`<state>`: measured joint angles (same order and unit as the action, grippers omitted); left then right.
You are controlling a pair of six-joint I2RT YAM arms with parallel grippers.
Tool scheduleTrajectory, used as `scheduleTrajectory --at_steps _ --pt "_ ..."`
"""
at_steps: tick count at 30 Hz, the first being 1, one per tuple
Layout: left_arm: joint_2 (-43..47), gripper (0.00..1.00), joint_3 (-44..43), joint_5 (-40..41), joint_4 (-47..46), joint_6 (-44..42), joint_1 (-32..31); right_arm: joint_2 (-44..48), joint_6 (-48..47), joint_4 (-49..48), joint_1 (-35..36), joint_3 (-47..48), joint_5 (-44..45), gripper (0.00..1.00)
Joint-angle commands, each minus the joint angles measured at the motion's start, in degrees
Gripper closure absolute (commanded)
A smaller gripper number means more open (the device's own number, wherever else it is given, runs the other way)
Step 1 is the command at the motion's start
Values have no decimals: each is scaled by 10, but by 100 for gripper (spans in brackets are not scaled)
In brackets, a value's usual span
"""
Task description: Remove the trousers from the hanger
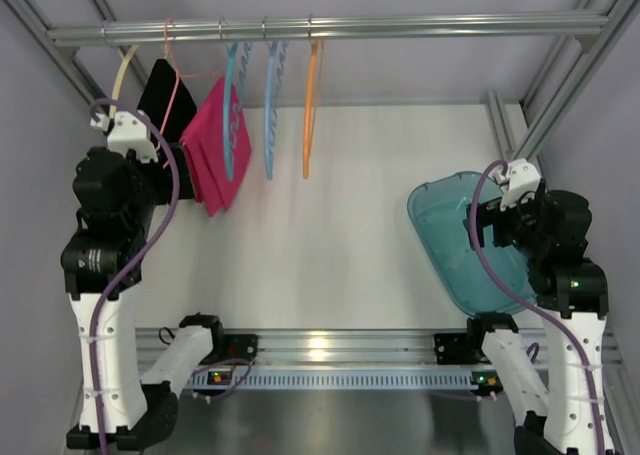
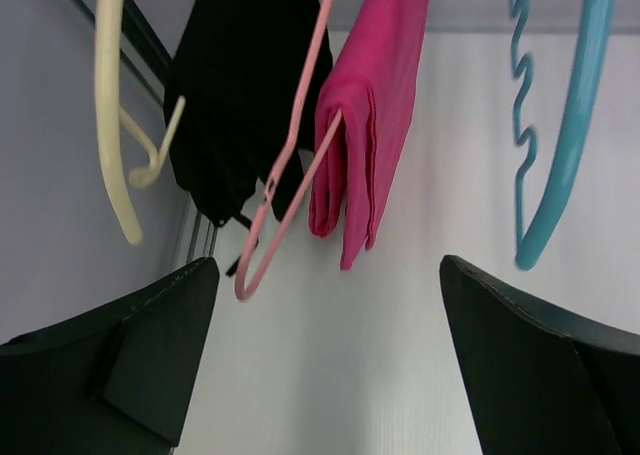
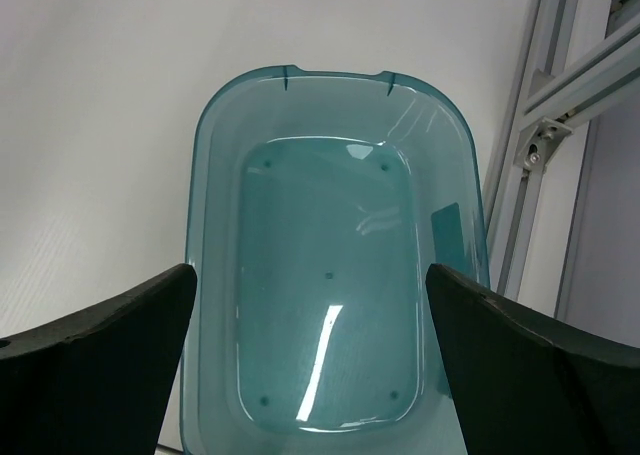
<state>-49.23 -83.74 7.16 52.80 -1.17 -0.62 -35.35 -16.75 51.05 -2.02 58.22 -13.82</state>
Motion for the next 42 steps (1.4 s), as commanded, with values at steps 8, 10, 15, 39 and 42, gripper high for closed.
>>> scheduleTrajectory --at_steps 8,10,15,39,42 --pt "-201 11 -268 9 -14 5 2 -28 12 -20 -6 22 -20 1" --pt "-246 14 -290 -22 -15 5 3 -33 13 -21 -6 26 -23 0" --pt "-321 18 -358 -69 -14 9 2 -32 15 -18 -6 23 -28 1" --pt "-382 48 -246 -152 -148 28 54 -17 24 -19 -7 0 -23 0" --pt "-382 56 -236 -152 -172 36 55 -16 24 -19 -7 0 -20 1"
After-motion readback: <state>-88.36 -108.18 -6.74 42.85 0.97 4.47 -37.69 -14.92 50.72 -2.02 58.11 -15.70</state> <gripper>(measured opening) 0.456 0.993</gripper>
